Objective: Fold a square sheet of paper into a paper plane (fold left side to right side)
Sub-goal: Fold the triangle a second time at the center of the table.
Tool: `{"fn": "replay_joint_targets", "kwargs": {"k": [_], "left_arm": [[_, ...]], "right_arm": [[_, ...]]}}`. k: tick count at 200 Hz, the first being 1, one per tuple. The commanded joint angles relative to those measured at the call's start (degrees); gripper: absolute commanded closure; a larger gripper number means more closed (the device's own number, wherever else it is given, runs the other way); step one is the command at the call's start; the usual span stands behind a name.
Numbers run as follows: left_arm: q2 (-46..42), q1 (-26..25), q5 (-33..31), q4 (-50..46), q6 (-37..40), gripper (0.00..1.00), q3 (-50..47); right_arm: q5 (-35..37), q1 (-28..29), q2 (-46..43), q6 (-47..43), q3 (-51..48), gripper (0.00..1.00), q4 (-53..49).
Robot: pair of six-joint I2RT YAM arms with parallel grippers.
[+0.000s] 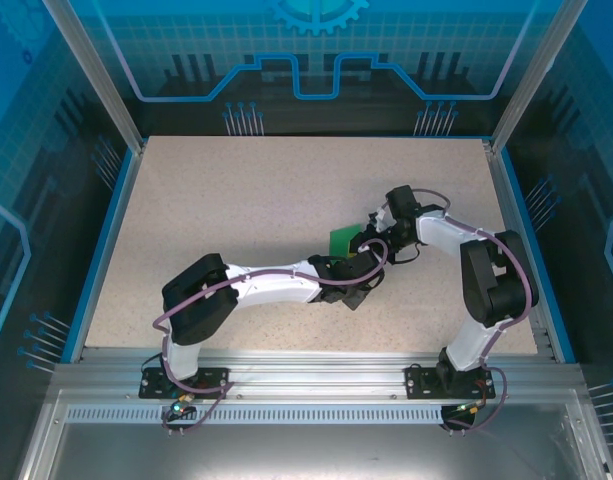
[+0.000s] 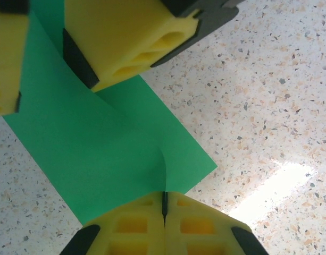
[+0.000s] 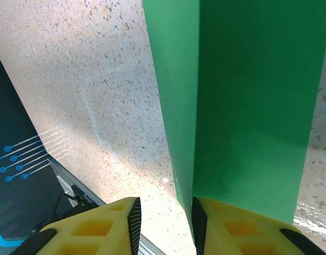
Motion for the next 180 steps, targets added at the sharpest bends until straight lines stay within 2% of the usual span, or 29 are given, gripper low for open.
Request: {"fn": "replay_joint_targets", "kwargs": {"k": [1, 44, 68, 86, 103, 137, 149, 180], "left_arm": [[-1.8, 0.0, 1.5, -1.5, 0.1, 0.97, 0.0], [-3.7, 2.0, 5.2, -0.3, -1.3, 0.97, -2.0], [-4.6, 3.5, 8.2, 0.4, -2.0, 0.97, -3.0], [-5.7, 5.2, 11.5, 1.4, -3.0, 0.97, -4.3], [-7.0, 7.1, 15.3, 2.7, -3.7, 0.97, -5.7], [-8.3, 10.7, 21.2, 3.8, -4.2, 0.97, -6.9], [-8.2, 11.8, 22.3, 3.7, -4.1, 0.97, -7.0], [-6.8, 13.1, 24.2, 2.4, -3.1, 0.96, -5.9]], "right_arm": [[1.0, 0.1, -2.4, -1.6, 1.4, 0.64, -2.1], [2.7, -5.1, -9.7, -4.3, -0.3, 0.45, -4.4], [2.5, -8.1, -12.8, -5.7, -3.3, 0.42, -5.4], [2.9, -8.9, -14.8, -6.7, -6.2, 0.5, -5.0], [1.9, -8.8, -15.9, -7.1, -9.1, 0.65, -3.1], [0.8, -5.9, -14.9, -5.9, -16.0, 0.82, 1.7], [1.4, -4.4, -13.8, -5.6, -17.2, 0.86, 2.8], [3.2, -1.3, -10.2, -5.2, -18.1, 0.88, 5.0]]}}
